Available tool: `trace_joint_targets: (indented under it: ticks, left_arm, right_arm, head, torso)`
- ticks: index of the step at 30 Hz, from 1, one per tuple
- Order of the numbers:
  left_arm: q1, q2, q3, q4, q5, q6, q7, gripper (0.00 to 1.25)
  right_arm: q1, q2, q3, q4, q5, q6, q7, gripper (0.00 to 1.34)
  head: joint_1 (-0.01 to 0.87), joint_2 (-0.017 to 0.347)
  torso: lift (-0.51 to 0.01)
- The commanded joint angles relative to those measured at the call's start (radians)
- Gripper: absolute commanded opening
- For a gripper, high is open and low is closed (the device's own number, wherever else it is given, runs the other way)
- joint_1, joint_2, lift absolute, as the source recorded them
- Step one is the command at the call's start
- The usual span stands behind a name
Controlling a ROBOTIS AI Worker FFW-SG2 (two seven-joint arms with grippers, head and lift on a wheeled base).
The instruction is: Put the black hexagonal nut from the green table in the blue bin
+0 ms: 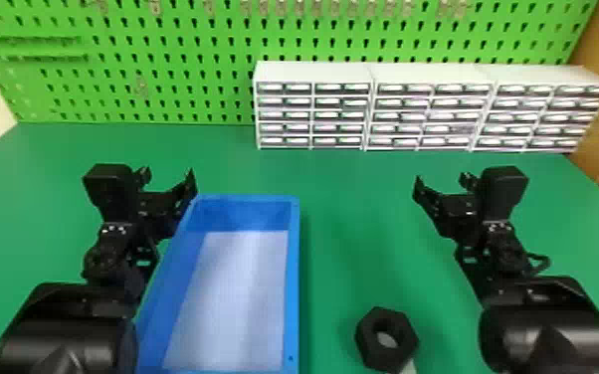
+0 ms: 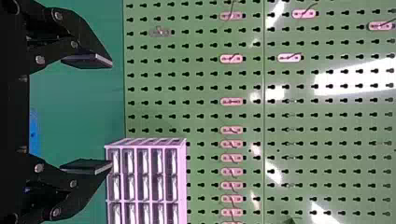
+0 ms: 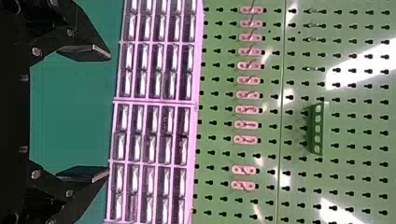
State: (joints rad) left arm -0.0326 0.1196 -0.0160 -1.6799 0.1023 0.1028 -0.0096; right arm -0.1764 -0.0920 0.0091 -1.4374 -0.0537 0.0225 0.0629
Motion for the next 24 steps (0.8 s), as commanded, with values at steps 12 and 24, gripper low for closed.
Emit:
trace_joint_targets:
  ticks: [12, 24]
  left_arm:
    - [0.002, 0.0, 0.001, -0.001, 0.002, 0.0, -0.001, 0.76]
    - [0.002, 0.0, -0.001, 0.0, 0.005, 0.0, 0.0, 0.76]
  right_arm:
    - [0.005, 0.0, -0.009, -0.02, 0.0, 0.02, 0.002, 0.93]
    - [0.031, 0.008, -0.097, -0.241, 0.075, 0.28, 0.112, 0.96]
  head:
    - [0.686, 0.051]
    - [0.686, 0.051]
  torso:
    - [-0.096]
    - [-0.096]
